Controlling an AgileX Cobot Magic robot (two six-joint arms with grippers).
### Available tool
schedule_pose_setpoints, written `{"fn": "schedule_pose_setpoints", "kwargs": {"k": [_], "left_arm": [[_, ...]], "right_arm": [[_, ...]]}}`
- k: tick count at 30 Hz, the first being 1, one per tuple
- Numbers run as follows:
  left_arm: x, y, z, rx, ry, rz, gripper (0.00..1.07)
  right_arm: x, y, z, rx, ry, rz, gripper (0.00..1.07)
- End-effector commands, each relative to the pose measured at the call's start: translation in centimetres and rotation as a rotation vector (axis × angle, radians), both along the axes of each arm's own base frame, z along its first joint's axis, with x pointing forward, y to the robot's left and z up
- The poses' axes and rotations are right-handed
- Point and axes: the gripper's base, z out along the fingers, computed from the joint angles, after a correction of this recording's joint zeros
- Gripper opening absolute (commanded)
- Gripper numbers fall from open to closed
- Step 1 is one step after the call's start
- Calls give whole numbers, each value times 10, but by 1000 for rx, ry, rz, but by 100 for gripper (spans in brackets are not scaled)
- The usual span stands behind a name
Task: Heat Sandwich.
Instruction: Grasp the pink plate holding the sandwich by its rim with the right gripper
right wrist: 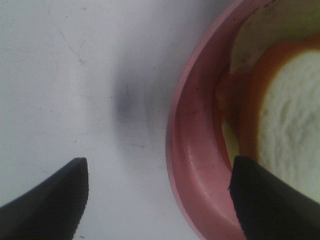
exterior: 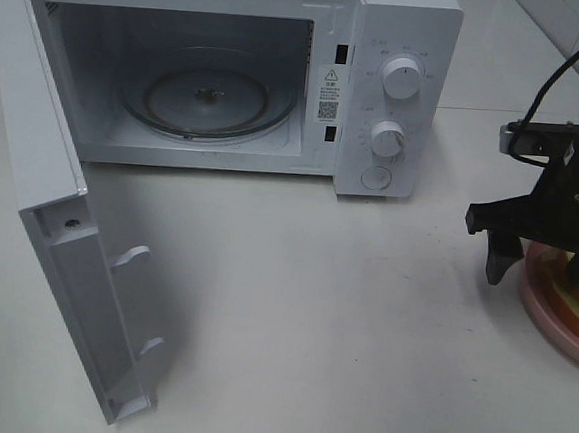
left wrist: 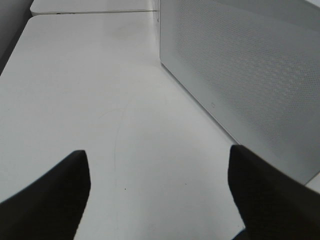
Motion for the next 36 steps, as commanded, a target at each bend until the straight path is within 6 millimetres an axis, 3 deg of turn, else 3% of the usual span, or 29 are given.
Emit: {"fn": "schedule_pose_setpoints", "kwargs": {"k": [1, 15, 26, 32, 34, 35, 36], "left_arm": [[-3, 0, 0, -3, -32, -4, 71], [-3, 0, 0, -3, -32, -4, 71], [-3, 0, 0, -3, -32, -4, 71], [-3, 0, 0, -3, -32, -4, 71], [-3, 0, 0, -3, -32, -4, 71], [-3, 0, 0, -3, -32, -4, 71], [-3, 0, 0, -3, -32, -4, 71]], "right_arm": [[3, 0, -13, -6, 11, 6, 75], [11, -6, -49, -29, 59, 10, 70], [12, -9, -57, -42, 68, -1, 58], [12, -9, -57, -43, 72, -1, 43], [11, -9, -57, -46, 80, -2, 27], [11, -9, -57, -46, 80, -2, 27], [11, -9, -58, -47, 86, -3, 19]]}}
